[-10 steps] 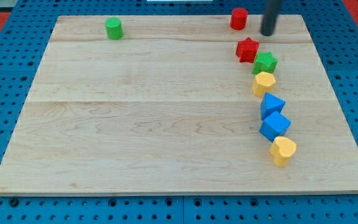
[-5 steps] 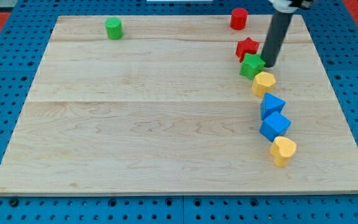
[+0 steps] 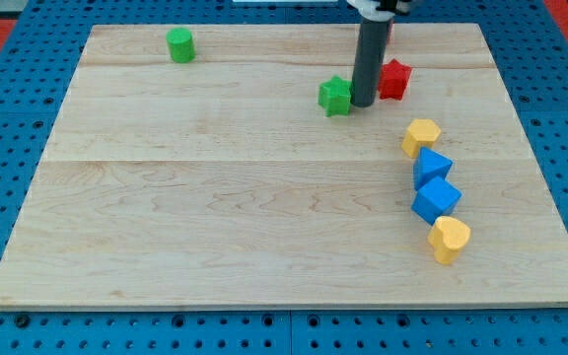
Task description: Move the green star towards top center
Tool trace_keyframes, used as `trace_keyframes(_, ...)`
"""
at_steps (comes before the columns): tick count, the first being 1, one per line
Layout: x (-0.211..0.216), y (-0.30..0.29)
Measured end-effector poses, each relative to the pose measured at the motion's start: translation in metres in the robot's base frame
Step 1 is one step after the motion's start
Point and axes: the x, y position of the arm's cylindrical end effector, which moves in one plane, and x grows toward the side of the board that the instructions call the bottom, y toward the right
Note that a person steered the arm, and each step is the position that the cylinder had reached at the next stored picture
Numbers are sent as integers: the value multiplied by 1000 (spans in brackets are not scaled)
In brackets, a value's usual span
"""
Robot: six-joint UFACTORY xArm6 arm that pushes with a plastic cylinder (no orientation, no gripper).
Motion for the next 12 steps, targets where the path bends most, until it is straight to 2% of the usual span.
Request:
trace_keyframes(1,15,-6)
trace_keyframes(2,21,-37)
trace_keyframes(4,-36,-96)
trace_keyframes(5,-7,-96)
trace_keyframes(6,3,-121)
trace_keyframes(7,-14,-133)
trace_keyframes(8,-50,-133)
trace_keyframes(10,-66,-97)
trace_keyframes(11,-51,-122)
trace_keyframes(12,-54,-162)
